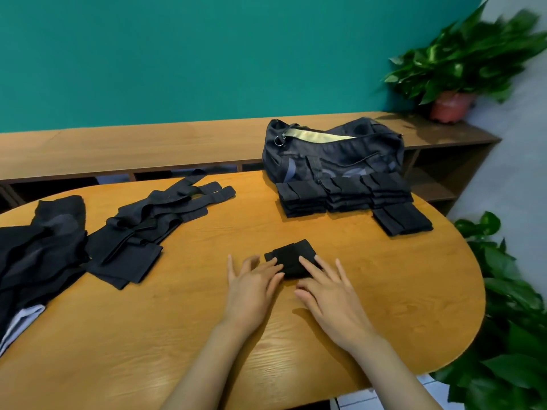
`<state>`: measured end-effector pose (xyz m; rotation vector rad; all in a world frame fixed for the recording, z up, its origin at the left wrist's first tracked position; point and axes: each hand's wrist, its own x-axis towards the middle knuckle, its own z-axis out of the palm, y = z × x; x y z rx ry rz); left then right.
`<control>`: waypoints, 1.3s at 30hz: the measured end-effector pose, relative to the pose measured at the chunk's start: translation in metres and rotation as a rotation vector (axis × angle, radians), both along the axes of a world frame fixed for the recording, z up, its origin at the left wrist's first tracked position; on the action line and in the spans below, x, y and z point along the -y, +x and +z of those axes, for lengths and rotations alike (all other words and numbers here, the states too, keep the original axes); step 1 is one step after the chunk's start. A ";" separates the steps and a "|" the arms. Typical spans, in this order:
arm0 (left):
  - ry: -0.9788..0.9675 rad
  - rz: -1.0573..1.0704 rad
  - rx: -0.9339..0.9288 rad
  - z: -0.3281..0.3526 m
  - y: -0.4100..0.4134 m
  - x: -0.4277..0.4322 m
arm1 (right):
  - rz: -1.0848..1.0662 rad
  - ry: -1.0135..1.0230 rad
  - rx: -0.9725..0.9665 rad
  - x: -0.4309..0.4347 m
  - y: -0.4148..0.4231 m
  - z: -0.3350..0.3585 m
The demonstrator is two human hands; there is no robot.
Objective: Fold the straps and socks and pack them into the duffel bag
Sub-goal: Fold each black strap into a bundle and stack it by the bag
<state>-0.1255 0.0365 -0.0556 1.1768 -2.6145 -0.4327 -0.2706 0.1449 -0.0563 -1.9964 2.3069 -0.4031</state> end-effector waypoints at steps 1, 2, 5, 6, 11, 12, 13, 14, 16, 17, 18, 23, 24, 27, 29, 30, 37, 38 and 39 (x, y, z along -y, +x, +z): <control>0.023 0.001 -0.031 -0.001 -0.005 0.001 | -0.004 -0.003 -0.059 0.000 -0.003 -0.002; 0.047 0.003 -0.066 -0.002 -0.010 0.003 | -0.016 -0.003 -0.122 0.001 -0.005 -0.003; 0.088 0.042 -0.188 -0.004 -0.023 0.005 | -0.105 -0.027 -0.264 0.005 -0.022 -0.001; 0.099 0.064 -0.219 -0.004 -0.026 0.006 | -0.157 -0.038 -0.276 0.007 -0.033 0.003; 0.127 0.155 -0.196 -0.011 -0.033 0.014 | -0.430 -0.085 -0.265 -0.001 -0.123 0.021; 0.128 0.165 -0.176 -0.013 -0.034 0.015 | -0.475 -0.066 -0.267 -0.005 -0.141 0.022; 0.132 0.175 -0.156 -0.015 -0.035 0.016 | -0.510 -0.043 -0.264 -0.008 -0.158 0.022; 0.136 0.184 -0.142 -0.017 -0.035 0.016 | -0.536 -0.015 -0.256 -0.011 -0.172 0.023; 0.149 0.207 -0.143 -0.019 -0.036 0.018 | -0.554 0.026 -0.231 -0.014 -0.191 0.022; 0.157 0.219 -0.149 -0.019 -0.036 0.019 | -0.550 0.037 -0.214 -0.014 -0.198 0.020; 0.164 0.229 -0.152 -0.019 -0.036 0.019 | -0.544 0.050 -0.194 -0.013 -0.202 0.019; 0.178 0.237 -0.098 -0.013 -0.037 0.017 | -0.554 0.014 -0.021 -0.013 -0.212 0.015; 0.178 0.233 -0.087 -0.013 -0.037 0.018 | -0.562 -0.004 0.020 -0.013 -0.212 0.015; 0.177 0.220 -0.078 -0.016 -0.037 0.020 | -0.564 -0.026 0.039 -0.013 -0.207 0.014; 0.184 0.220 -0.083 -0.017 -0.036 0.021 | -0.533 -0.040 -0.005 -0.011 -0.199 0.014; 0.189 0.222 -0.088 -0.016 -0.036 0.021 | -0.507 -0.048 -0.025 -0.009 -0.194 0.015; 0.268 0.211 -0.221 -0.004 -0.020 0.011 | -0.270 -0.088 -0.020 0.018 -0.128 0.020; 0.269 0.212 -0.229 -0.003 -0.014 0.011 | -0.239 -0.089 -0.024 0.024 -0.117 0.019; 0.264 0.213 -0.232 -0.002 -0.006 0.011 | -0.210 -0.087 -0.022 0.031 -0.106 0.018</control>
